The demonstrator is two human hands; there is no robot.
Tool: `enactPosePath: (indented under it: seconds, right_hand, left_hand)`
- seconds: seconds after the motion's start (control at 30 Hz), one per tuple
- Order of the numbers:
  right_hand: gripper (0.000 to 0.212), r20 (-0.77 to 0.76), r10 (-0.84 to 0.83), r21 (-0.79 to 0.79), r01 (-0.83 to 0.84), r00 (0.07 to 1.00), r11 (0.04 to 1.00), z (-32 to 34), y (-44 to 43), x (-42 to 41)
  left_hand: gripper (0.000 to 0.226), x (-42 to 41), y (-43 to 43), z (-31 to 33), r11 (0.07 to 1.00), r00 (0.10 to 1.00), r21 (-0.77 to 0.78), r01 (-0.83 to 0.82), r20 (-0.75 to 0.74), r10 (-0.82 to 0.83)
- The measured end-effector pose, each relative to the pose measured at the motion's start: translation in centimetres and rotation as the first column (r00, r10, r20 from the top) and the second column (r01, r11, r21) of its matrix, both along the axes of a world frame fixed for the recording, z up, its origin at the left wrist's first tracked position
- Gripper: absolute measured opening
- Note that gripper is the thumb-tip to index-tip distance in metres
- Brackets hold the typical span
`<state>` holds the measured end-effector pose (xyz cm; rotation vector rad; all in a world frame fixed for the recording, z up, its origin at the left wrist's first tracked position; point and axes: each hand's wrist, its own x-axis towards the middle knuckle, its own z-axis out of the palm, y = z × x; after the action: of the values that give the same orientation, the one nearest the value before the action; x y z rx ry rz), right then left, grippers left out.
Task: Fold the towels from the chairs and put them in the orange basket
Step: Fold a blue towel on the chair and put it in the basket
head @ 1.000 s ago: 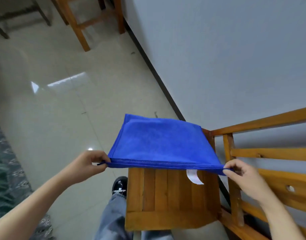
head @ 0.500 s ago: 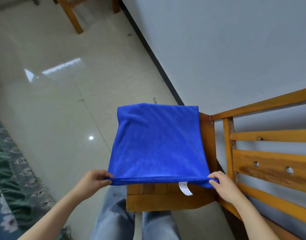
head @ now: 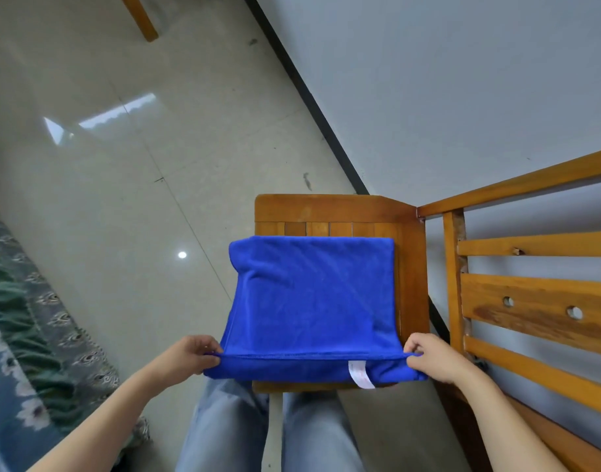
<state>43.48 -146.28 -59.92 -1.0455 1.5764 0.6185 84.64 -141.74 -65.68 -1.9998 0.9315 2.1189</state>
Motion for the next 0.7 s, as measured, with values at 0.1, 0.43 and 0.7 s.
enactPosePath:
  seconds: [0.1,0.43,0.7]
  right_hand:
    - [0.010,-0.011,-0.220,-0.215,0.213,0.975,0.953,-0.4,-0.8,0.3]
    - [0.013,0.127,-0.513,-0.579,0.484,0.849,0.657,-2.4,-7.2,3.0]
    - [0.015,0.135,-0.529,-0.642,0.481,0.838,0.597,-4.7,-10.1,3.8]
  left_hand:
    - [0.020,-0.4,-1.4,0.6,0.987,0.991,-0.090,-0.131,-0.006,0.131]
    - [0.019,-2.9,-7.7,1.2,0.687,0.712,-0.217,-0.694,-0.065,0.699]
    - [0.020,-3.5,-12.0,-1.0,0.635,0.669,-0.265,-0.725,-0.055,0.741]
